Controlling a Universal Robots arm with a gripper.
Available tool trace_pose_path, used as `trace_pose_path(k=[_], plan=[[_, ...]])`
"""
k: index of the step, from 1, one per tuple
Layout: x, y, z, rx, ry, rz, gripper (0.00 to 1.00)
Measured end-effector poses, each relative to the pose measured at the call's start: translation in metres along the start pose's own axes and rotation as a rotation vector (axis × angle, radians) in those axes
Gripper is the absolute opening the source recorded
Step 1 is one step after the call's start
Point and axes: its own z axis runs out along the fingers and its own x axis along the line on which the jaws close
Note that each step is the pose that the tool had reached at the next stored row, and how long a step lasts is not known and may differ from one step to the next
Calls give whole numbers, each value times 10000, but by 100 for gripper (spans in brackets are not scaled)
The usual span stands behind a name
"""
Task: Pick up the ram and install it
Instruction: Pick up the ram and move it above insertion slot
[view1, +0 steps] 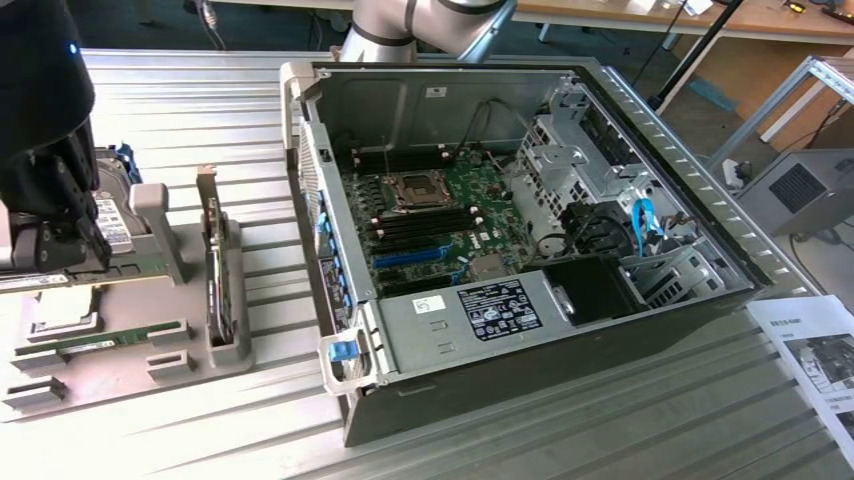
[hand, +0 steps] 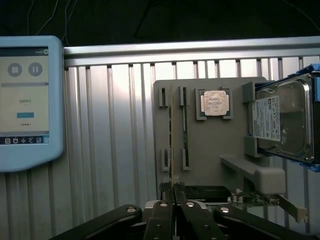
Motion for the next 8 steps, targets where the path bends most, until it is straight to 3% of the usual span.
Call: trace_pose_path(k=[8], plan=[[-6, -122, -3, 0, 0, 0, 12]])
